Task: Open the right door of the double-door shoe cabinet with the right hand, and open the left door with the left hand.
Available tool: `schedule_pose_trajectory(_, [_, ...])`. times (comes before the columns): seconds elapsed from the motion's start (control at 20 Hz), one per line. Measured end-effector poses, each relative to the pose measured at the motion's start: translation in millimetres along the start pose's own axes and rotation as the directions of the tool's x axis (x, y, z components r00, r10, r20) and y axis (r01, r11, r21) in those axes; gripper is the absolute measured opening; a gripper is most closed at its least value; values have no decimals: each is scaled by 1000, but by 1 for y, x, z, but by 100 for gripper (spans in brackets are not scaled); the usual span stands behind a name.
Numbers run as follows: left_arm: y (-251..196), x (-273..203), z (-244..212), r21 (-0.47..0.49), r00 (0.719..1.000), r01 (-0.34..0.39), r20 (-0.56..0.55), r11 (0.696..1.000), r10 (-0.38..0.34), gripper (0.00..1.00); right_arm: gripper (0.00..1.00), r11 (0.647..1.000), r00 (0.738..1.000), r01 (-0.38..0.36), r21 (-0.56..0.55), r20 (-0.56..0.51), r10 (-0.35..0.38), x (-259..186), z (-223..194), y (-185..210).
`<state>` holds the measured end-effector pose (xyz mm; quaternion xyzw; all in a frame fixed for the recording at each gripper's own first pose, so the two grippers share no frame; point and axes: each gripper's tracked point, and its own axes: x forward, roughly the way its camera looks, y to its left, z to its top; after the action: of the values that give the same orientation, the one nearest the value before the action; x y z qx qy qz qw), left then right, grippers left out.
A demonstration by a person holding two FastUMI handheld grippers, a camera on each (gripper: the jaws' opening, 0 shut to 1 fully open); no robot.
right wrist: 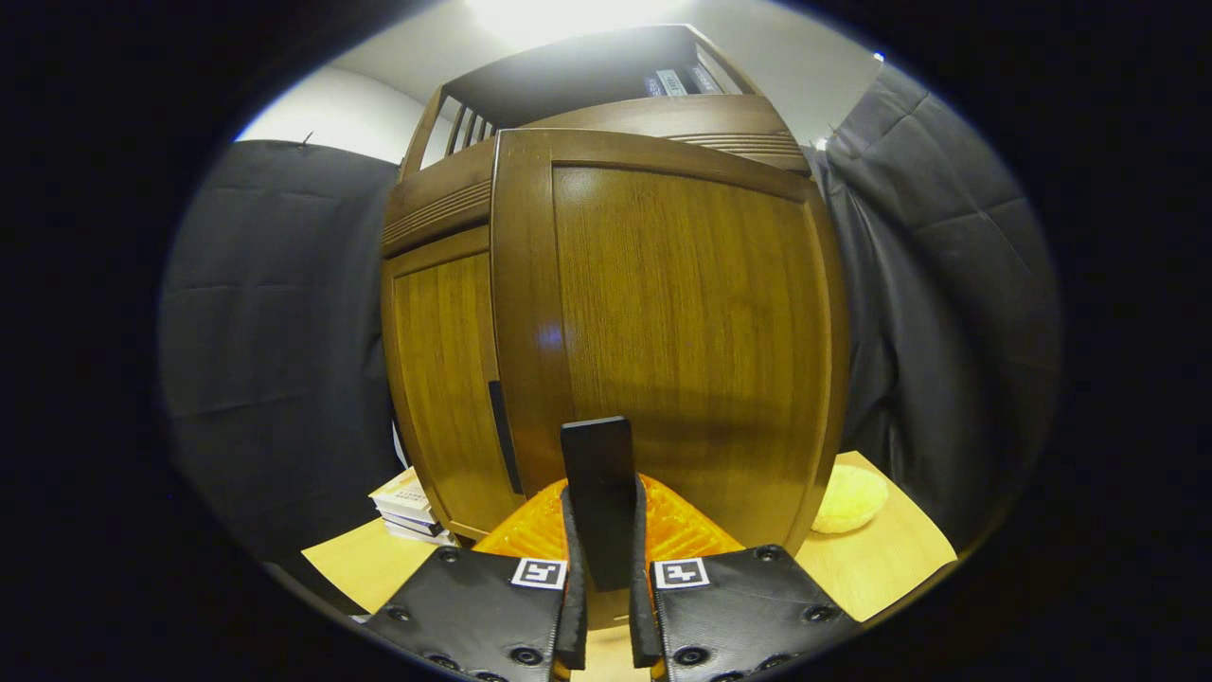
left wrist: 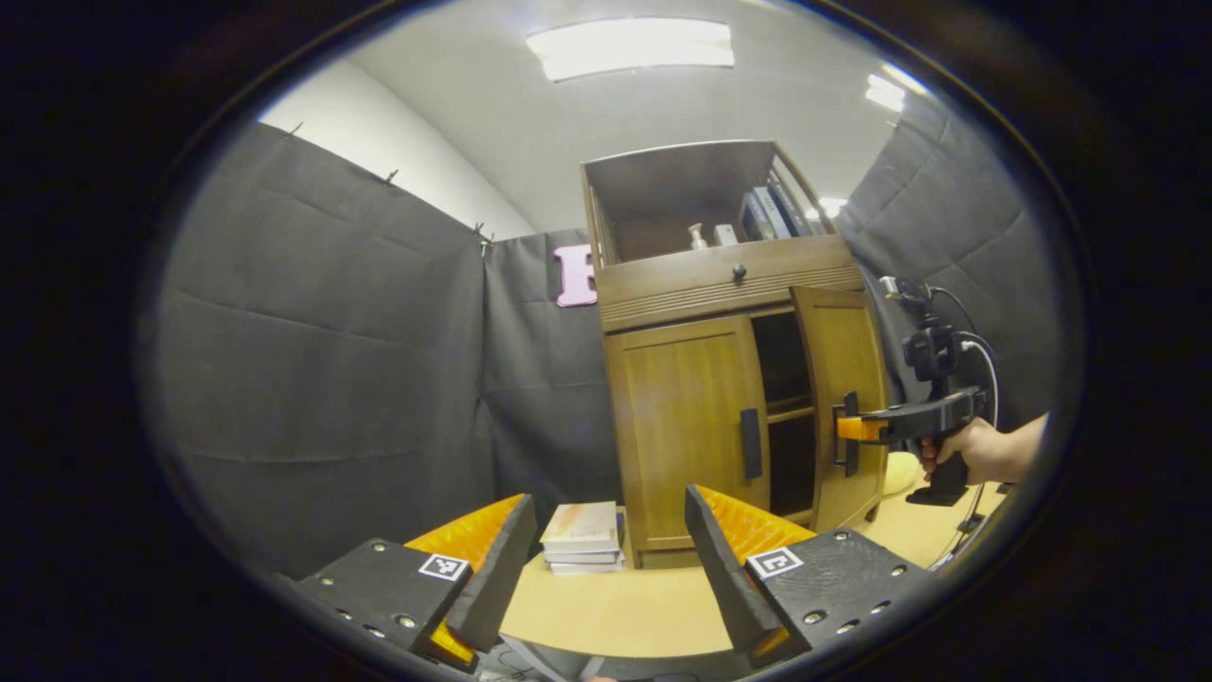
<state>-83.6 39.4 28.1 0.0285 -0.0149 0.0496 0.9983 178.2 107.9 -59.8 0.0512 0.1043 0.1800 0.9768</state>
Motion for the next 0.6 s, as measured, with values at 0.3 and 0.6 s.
schedule_pose_trajectory(0.3, [-6,-3,2,-11,999,54,-1,998,-54,91,20,1000,1000,-4,-1,-10,4,-30,2,-16])
schedule_pose_trajectory(0.6, [-10,-9,9,-13,993,117,9,993,-117,90,16,1000,1000,3,5,-15,-3,-58,-1,-41])
